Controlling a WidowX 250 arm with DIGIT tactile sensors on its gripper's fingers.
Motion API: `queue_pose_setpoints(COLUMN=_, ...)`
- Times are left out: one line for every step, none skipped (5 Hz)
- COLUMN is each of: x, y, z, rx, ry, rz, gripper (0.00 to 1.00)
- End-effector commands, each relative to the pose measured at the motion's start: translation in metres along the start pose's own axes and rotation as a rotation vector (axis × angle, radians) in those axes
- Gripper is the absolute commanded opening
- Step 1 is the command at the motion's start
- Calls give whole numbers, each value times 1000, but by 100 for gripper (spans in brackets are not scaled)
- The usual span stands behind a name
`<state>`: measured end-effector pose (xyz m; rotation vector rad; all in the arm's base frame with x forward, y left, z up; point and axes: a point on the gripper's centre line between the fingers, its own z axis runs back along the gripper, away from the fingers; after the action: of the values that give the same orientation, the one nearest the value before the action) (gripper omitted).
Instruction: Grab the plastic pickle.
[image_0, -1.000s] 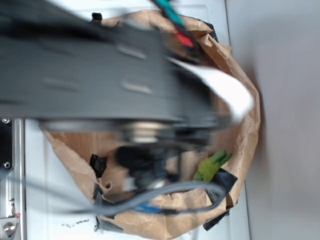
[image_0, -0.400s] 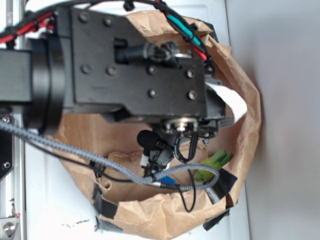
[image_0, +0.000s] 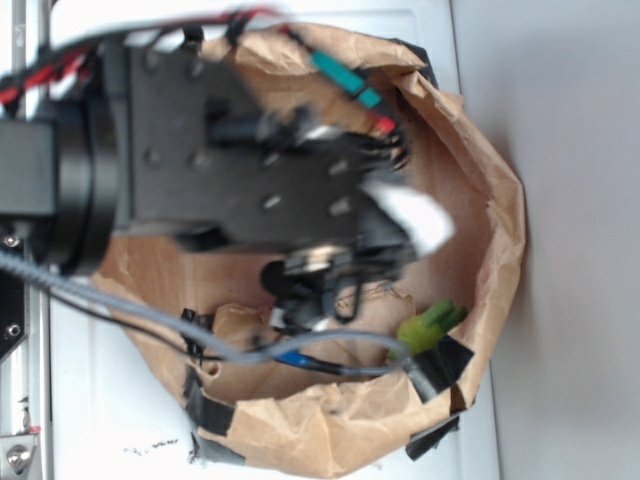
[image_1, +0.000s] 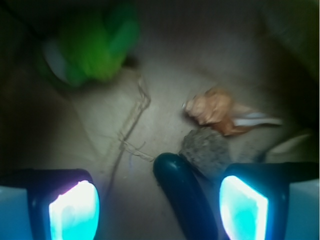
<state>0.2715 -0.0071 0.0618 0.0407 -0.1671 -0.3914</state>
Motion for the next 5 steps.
queue_pose_setpoints(x=-2, y=9, z=-11, rx=13, ry=-32, rz=-60, gripper=100)
queue_pose_setpoints(x=7, y=19, z=-26, rx=28, ry=13, rz=-35, gripper=100)
queue_pose_setpoints(x=16, y=25, z=-32, rx=34, ry=18, rz=-24, gripper=100)
queue_pose_setpoints(x=19, y=33, z=-48, rx=64, ry=42, rz=-5, gripper=100)
queue_pose_setpoints(x=17, y=33, z=-56, rx=58, ry=46, rz=6, gripper=100)
